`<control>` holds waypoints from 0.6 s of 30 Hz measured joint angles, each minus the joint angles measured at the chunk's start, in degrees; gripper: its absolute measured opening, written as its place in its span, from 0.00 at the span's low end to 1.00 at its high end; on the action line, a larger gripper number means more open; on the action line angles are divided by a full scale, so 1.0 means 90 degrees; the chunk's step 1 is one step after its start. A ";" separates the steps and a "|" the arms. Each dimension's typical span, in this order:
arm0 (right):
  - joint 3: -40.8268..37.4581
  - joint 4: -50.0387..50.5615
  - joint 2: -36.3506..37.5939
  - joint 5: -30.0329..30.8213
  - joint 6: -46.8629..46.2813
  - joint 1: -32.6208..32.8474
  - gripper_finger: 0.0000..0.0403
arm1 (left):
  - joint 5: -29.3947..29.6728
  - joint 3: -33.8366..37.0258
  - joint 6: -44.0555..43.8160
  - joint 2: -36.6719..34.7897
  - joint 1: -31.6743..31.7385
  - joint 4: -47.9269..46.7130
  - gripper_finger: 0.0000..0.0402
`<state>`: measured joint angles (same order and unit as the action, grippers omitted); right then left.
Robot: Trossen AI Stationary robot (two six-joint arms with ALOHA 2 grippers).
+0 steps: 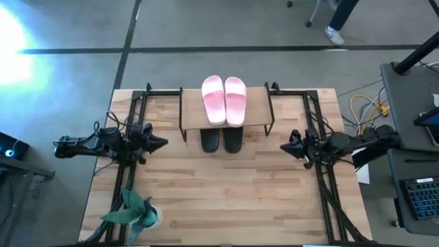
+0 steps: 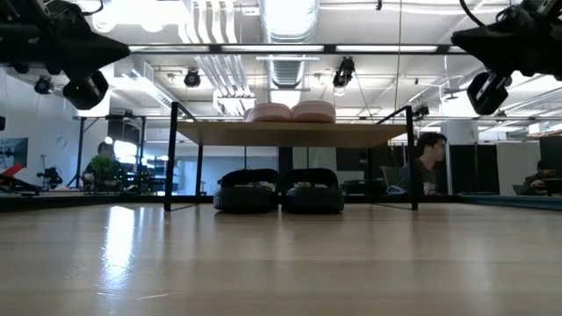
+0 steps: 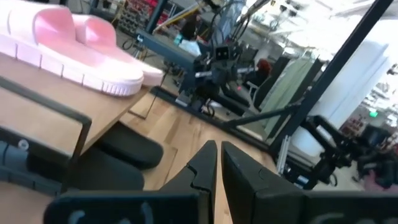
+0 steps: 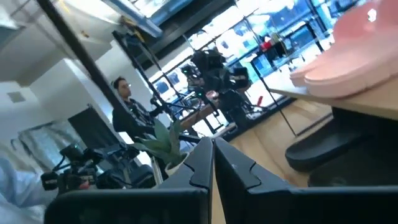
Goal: Pick and place slides into the shelf
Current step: Return to Home Position
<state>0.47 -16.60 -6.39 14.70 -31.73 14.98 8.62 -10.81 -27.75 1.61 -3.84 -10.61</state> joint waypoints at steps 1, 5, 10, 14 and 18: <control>0.0000 0.0000 0.0044 -0.0070 0.0109 0.0002 0.02 | -0.0003 0.0015 0.0015 0.0000 0.0000 -0.0045 0.02; 0.0000 0.0015 0.0173 -0.0186 0.0601 0.0002 0.02 | 0.0001 0.0096 0.0258 -0.0001 0.0000 -0.0091 0.02; 0.0002 0.0203 0.0148 -0.0466 0.1042 0.0002 0.02 | 0.0006 0.0267 0.0294 -0.0002 0.0000 -0.0068 0.02; 0.0002 0.0465 0.0151 -0.0469 0.1138 0.0002 0.02 | 0.0023 0.0397 0.0294 -0.0002 0.0000 -0.0038 0.02; 0.0002 0.0433 0.0179 -0.0555 0.1564 0.0002 0.02 | 0.0075 0.0428 0.0334 -0.0002 0.0000 -0.0028 0.02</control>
<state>0.49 -12.70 -4.78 9.71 -17.65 15.00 9.30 -6.96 -24.74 1.58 -3.84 -10.85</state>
